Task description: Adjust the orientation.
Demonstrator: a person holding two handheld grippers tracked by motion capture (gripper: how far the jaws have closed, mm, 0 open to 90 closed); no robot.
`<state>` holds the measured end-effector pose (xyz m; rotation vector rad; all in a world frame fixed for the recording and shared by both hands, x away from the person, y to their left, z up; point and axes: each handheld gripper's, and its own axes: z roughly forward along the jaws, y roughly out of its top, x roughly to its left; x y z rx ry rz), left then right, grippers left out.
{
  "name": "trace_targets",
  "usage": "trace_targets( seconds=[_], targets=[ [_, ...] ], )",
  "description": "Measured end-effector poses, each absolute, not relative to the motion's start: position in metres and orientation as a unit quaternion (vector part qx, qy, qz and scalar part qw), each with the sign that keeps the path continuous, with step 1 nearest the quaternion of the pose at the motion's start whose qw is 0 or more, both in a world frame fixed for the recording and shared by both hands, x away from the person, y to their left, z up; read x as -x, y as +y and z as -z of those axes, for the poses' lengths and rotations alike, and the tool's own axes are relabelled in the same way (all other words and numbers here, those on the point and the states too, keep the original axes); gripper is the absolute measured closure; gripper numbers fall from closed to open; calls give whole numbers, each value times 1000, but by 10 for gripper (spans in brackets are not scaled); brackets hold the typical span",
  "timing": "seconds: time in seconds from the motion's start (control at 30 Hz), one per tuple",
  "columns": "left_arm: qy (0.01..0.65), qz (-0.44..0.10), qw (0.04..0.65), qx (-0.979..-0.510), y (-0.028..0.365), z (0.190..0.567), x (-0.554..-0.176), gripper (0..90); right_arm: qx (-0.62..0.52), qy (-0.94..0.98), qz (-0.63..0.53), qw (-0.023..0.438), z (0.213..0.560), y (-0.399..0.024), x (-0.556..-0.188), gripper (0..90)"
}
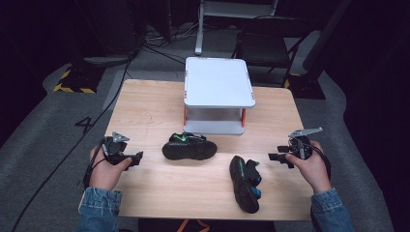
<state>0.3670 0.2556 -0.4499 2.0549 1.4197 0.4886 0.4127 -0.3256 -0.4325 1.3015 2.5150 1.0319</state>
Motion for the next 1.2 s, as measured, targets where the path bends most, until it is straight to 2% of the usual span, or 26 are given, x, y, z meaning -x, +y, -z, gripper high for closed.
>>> trace_targets(
  seconds=[0.4, 0.5, 0.63, 0.8, 1.07, 1.13, 1.2],
  targets=[
    [513, -178, 303, -783, 234, 441, -379, 213, -363, 875, -318, 42, 421, -305, -387, 364],
    [509, -177, 303, -786, 232, 441, -382, 213, -342, 890, -300, 36, 422, -299, -383, 404],
    [505, -177, 300, -790, 228, 442, -387, 213, -339, 888, -304, 59, 422, -296, -379, 538],
    [501, -170, 297, -795, 223, 443, -389, 213, -338, 891, -295, 67, 434, -292, -380, 554],
    [501, -169, 296, -795, 225, 446, -388, 214, -334, 893, -291, 82, 458, -281, -390, 649],
    [504, -169, 296, -794, 226, 446, -387, 214, -326, 894, -297, 79, 460, -278, -392, 695],
    [504, -167, 296, -794, 227, 446, -387, 214, -317, 896, -302, 70, 462, -277, -393, 776]
  ],
)
